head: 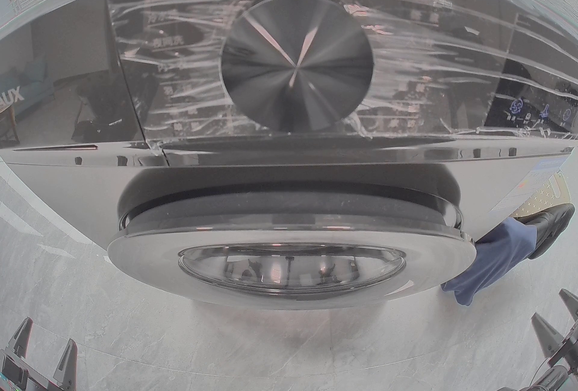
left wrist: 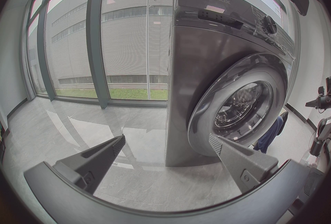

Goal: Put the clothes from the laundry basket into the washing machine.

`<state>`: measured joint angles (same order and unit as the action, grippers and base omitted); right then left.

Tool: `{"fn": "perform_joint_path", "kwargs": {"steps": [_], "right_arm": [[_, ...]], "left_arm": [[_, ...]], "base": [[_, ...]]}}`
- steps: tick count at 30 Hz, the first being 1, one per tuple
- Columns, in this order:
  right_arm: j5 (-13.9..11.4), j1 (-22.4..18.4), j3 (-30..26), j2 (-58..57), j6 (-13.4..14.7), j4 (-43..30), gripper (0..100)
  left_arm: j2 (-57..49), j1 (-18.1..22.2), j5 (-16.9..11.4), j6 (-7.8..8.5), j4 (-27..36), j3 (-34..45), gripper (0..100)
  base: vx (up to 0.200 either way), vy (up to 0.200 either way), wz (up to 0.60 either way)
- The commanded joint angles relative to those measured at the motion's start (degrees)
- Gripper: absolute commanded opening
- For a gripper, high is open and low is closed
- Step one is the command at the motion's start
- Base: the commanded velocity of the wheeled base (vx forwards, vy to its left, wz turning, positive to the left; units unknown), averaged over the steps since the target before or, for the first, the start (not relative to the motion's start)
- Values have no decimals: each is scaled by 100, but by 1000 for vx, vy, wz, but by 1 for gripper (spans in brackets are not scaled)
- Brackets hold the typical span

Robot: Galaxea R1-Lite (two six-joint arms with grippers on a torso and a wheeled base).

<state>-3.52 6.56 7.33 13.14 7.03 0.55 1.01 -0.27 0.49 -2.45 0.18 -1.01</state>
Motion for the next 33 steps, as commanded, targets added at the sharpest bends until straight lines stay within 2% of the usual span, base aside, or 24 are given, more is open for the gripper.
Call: {"fn": "perform_joint_path", "kwargs": {"steps": [1, 2, 3, 6, 10, 13, 19, 20, 21, 27, 33], "right_arm": [[-237, 856, -276, 1569, -378, 411, 100], [-237, 856, -267, 1639, -387, 499, 100], [-245, 856, -170, 2158, -361, 1123, 100], [-263, 909, -91, 3019, -282, 2178, 100], [-219, 1427, -91, 4030, -238, 2977, 100], [-175, 1700, -65, 4328, -220, 3206, 100], [-219, 2051, 357, 4610, -44, 3373, 100], [-184, 2332, 515, 4724, 9, 3382, 100], [-166, 2412, 568, 4777, 26, 3382, 100], [-175, 2508, 709, 5199, 17, 3478, 100], [-184, 2579, 744, 5682, -18, 3953, 100]], "left_arm": [[-57, 0, 4, -10, -1, 84, 100], [-57, 0, 4, -1, -1, 84, 100], [-57, 0, 4, -10, -1, 84, 100], [-57, 0, 4, -10, -1, 84, 100], [-57, 0, 4, -10, -1, 84, 100], [-57, 0, 4, -19, -1, 84, 100], [-57, 0, 4, -10, -1, 84, 100], [-57, 0, 4, -10, -1, 84, 100], [-57, 0, 4, -10, -1, 84, 100], [-57, 0, 4, -10, -1, 84, 100], [-57, 0, 4, -19, -1, 84, 100]], "base": [[0, 0, 0], [0, 0, 0], [0, 0, 0], [0, 0, 0], [0, 0, 0], [0, 0, 0], [0, 0, 0], [0, 0, 0], [0, 0, 0], [0, 0, 0], [0, 0, 0]]}}
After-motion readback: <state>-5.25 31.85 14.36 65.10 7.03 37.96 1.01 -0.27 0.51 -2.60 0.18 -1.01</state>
